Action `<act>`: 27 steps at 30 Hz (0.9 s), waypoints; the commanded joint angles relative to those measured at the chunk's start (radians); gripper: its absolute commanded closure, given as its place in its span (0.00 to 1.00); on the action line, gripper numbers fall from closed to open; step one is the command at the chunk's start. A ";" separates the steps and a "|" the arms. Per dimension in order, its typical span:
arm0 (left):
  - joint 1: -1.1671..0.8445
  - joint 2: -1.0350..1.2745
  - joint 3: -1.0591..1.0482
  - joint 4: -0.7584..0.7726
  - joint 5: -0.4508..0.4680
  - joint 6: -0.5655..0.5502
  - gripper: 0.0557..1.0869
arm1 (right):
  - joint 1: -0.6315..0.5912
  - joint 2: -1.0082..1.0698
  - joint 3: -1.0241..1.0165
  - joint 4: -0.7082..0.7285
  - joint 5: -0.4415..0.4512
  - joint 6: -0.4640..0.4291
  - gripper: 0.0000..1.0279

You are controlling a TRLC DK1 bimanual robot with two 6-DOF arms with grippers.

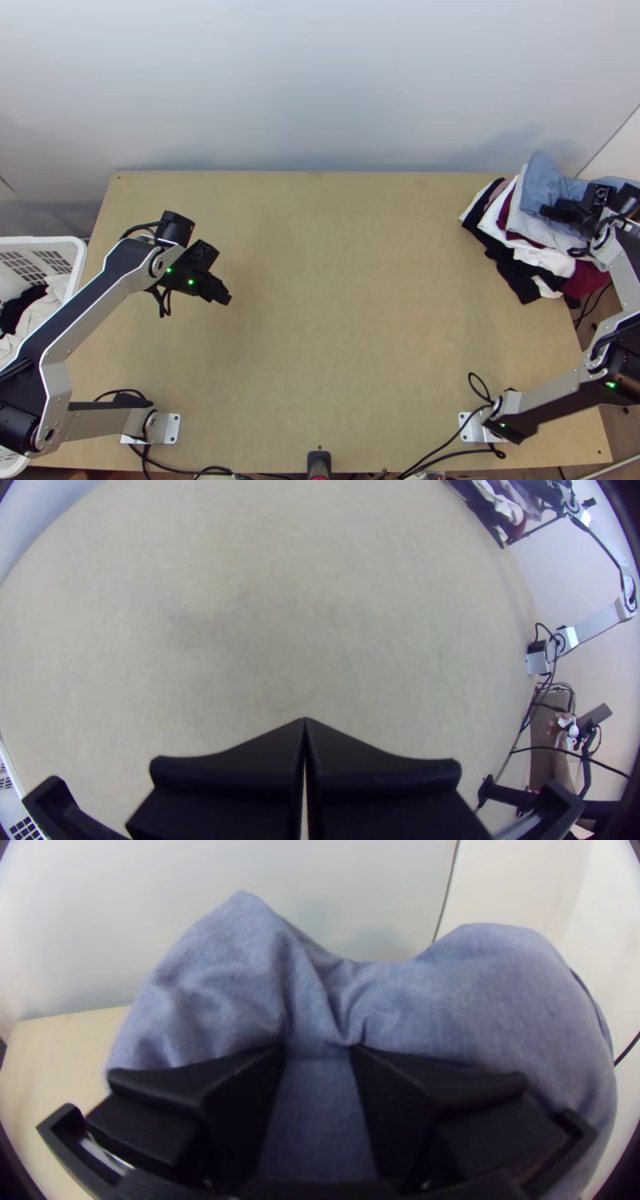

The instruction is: Fold the t-shirt

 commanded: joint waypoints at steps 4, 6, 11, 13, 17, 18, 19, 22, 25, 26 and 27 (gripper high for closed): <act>0.012 -0.004 -0.007 0.003 -0.005 0.004 0.96 | 0.031 -0.038 -0.015 -0.087 -0.026 0.002 0.03; 0.012 -0.002 -0.007 0.003 -0.006 0.006 0.96 | 0.049 -0.069 -0.020 -0.101 -0.028 0.002 0.03; 0.013 0.004 -0.006 0.006 -0.009 0.010 0.96 | 0.080 -0.155 -0.017 -0.103 -0.030 0.002 0.03; 0.013 0.007 -0.006 0.008 -0.015 0.013 0.96 | 0.086 -0.184 0.000 -0.107 -0.030 0.002 0.03; 0.013 0.009 0.000 0.008 -0.017 0.016 0.96 | 0.083 -0.210 0.069 -0.144 -0.028 -0.002 0.03; 0.013 0.009 0.004 0.009 -0.018 0.016 0.96 | 0.078 -0.210 0.083 -0.153 -0.028 -0.004 0.03; 0.013 0.009 0.005 0.008 -0.018 0.016 0.96 | 0.073 -0.212 0.095 -0.158 -0.028 -0.005 0.03; 0.018 0.007 0.000 0.008 -0.018 0.016 0.95 | 0.067 -0.216 0.117 -0.176 -0.030 -0.011 0.03; 0.022 -0.004 -0.009 0.008 -0.018 0.016 0.96 | 0.069 -0.262 0.109 -0.182 -0.031 -0.008 0.03; 0.028 -0.011 -0.010 0.008 -0.018 0.015 0.95 | 0.070 -0.287 0.101 -0.182 -0.030 -0.005 0.03; 0.035 -0.022 -0.012 0.009 -0.020 0.012 0.94 | 0.072 -0.318 0.090 -0.182 -0.030 -0.001 0.03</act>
